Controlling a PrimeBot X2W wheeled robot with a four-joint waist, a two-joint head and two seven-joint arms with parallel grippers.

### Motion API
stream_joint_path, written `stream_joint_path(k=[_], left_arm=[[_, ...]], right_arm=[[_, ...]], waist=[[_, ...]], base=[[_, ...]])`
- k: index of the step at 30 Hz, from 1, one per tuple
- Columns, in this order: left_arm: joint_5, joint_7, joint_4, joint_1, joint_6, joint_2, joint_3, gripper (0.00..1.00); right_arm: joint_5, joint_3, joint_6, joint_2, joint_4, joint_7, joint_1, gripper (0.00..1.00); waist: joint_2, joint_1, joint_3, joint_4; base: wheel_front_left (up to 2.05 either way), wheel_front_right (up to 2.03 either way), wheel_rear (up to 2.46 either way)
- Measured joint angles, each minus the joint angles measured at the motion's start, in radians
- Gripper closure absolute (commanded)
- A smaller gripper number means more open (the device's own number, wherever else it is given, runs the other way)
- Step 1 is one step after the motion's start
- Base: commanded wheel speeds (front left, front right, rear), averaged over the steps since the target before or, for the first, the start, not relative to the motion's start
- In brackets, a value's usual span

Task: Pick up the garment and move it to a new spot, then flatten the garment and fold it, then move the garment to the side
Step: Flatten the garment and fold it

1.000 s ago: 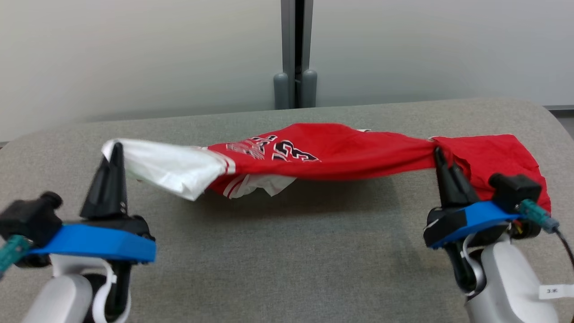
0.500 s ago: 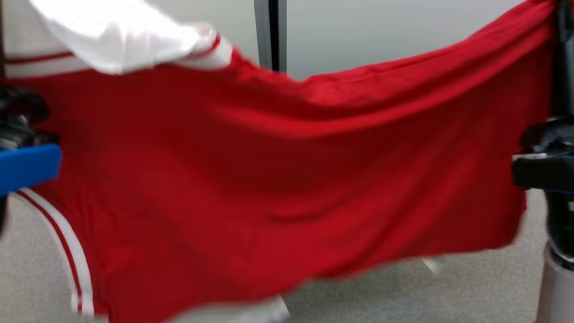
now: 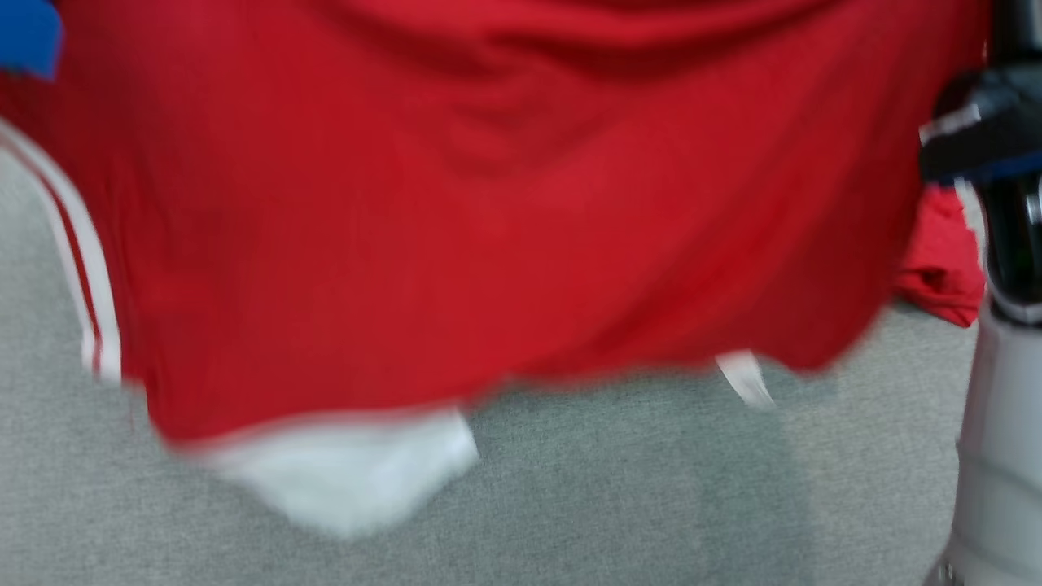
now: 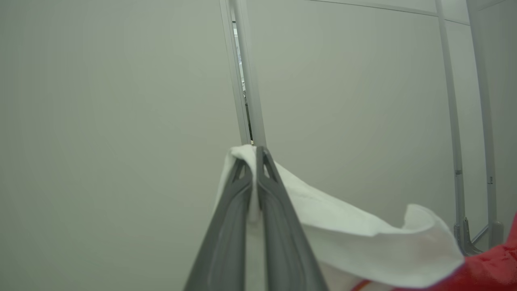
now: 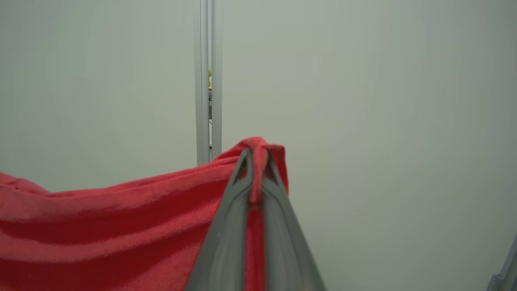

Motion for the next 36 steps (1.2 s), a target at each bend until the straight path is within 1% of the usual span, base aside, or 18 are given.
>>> stream_joint_path(k=[4,7,9,12,15,18,21,24,27,30,32,36], left_arm=[[0.048,-0.047,0.14,-0.15,-0.027,-0.037,-0.024,1.0],[0.064,-0.093,0.238,-0.264,-0.042,-0.086,-0.033,1.0],[0.072,-0.12,0.289,-0.319,-0.044,-0.116,-0.041,1.0],[0.072,-0.169,0.356,-0.354,-0.044,-0.165,-0.047,1.0],[0.061,-0.208,0.413,-0.344,-0.052,-0.201,-0.058,1.0],[0.054,-0.253,0.45,-0.284,-0.053,-0.225,-0.071,1.0],[0.035,-0.304,0.479,-0.2,-0.065,-0.243,-0.078,1.0],[0.015,-0.353,0.493,-0.115,-0.079,-0.245,-0.079,1.0],[-0.011,-0.398,0.484,-0.013,-0.095,-0.243,-0.076,1.0],[-0.033,-0.447,0.442,0.089,-0.1,-0.234,-0.058,1.0],[-0.045,-0.472,0.404,0.164,-0.093,-0.226,-0.044,1.0],[-0.061,-0.506,0.314,0.351,-0.067,-0.225,-0.022,1.0]], right_arm=[[-0.065,0.015,0.0,-0.009,0.198,-0.054,-0.198,1.0],[-0.117,0.016,0.0,-0.008,0.333,-0.095,-0.331,1.0],[-0.147,0.014,0.0,-0.005,0.412,-0.121,-0.403,1.0],[-0.201,0.002,0.0,-0.001,0.529,-0.156,-0.476,1.0],[-0.255,-0.035,0.0,0.001,0.641,-0.199,-0.501,1.0],[-0.293,-0.079,0.0,0.002,0.739,-0.253,-0.502,1.0],[-0.291,-0.093,0.0,0.003,0.835,-0.314,-0.482,1.0],[-0.286,-0.098,0.0,0.005,0.919,-0.374,-0.441,1.0],[-0.26,-0.09,0.0,0.006,0.976,-0.435,-0.4,1.0],[-0.216,-0.067,0.0,0.005,1.004,-0.488,-0.359,1.0],[-0.18,-0.049,0.0,0.006,1.003,-0.512,-0.324,1.0],[-0.048,0.009,0.0,0.006,0.969,-0.535,-0.211,1.0]], waist=[[0.0,0.0001,0.065,0.013],[0.0,0.0,0.1,0.034],[0.0,0.0,0.121,0.049],[0.0,0.0,0.157,0.07],[0.0,0.0,0.197,0.092],[0.0,0.0,0.237,0.115],[0.0,0.0,0.271,0.135],[0.0,0.0,0.291,0.153],[0.0,0.0,0.292,0.156],[0.0,-0.0001,0.274,0.154],[0.0,-0.0003,0.255,0.154],[0.0,-0.0004,0.202,0.153]], base=[[0.0,0.0,0.0],[0.0,0.0,0.0],[0.0,0.0,0.0],[0.0,0.0,0.0],[0.0,0.0,0.0],[0.0,0.0,0.0],[0.0,0.0,0.0],[0.0,0.0,0.0],[0.0,0.0,0.0],[0.0,0.0,0.0],[0.0,0.0,0.0],[0.0,0.0,0.0]])
